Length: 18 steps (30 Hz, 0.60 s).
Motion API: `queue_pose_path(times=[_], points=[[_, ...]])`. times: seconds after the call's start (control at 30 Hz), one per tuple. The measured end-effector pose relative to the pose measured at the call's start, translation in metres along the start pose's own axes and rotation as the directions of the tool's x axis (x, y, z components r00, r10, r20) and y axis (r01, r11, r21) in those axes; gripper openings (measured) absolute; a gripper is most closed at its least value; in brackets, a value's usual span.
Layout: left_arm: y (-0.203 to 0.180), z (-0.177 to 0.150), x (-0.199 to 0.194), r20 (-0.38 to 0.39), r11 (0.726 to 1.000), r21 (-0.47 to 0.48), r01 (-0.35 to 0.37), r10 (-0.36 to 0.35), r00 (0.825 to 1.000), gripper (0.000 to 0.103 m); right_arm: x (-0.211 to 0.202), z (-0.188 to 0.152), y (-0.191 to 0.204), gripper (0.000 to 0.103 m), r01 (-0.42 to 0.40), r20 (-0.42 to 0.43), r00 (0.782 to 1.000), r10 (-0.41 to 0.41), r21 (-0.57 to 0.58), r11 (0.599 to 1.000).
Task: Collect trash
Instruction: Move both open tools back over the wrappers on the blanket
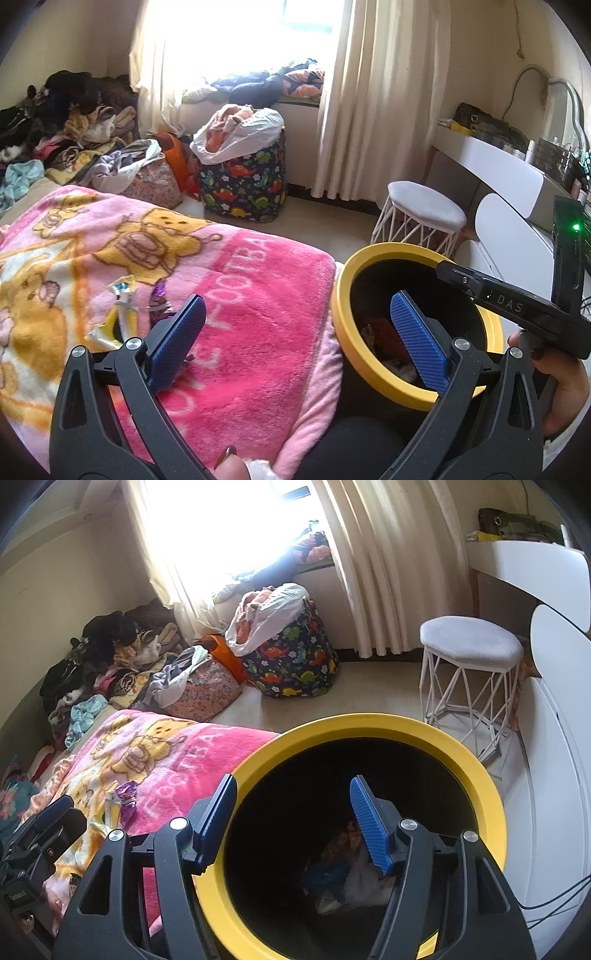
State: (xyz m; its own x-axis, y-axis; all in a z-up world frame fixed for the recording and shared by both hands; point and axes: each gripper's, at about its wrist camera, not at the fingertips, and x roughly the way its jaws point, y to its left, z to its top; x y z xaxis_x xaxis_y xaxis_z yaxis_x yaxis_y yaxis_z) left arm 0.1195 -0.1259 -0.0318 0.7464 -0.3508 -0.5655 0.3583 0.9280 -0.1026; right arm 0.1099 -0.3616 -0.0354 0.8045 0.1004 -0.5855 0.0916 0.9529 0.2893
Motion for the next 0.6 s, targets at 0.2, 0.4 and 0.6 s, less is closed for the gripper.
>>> queue_pose_path(times=[0.2, 0.4, 0.6], points=[[0.014, 0.001, -0.008, 0.013, 1.000, -0.025, -0.017, 0.017, 1.000, 0.092, -0.004, 0.000, 0.016, 0.062, -0.014, 0.012, 1.000, 0.014, -0.039, 0.999], [0.029, 0.000, -0.016, 0.027, 0.998, -0.056, -0.036, 0.037, 0.999, 0.092, -0.007, -0.001, 0.032, 0.063, -0.043, 0.015, 0.999, 0.044, -0.070, 0.997], [0.046, -0.003, -0.024, 0.035, 0.995, -0.078, -0.060, 0.063, 0.997, 0.092, -0.006, -0.001, 0.053, 0.063, -0.086, 0.004, 0.996, 0.087, -0.100, 0.991]])
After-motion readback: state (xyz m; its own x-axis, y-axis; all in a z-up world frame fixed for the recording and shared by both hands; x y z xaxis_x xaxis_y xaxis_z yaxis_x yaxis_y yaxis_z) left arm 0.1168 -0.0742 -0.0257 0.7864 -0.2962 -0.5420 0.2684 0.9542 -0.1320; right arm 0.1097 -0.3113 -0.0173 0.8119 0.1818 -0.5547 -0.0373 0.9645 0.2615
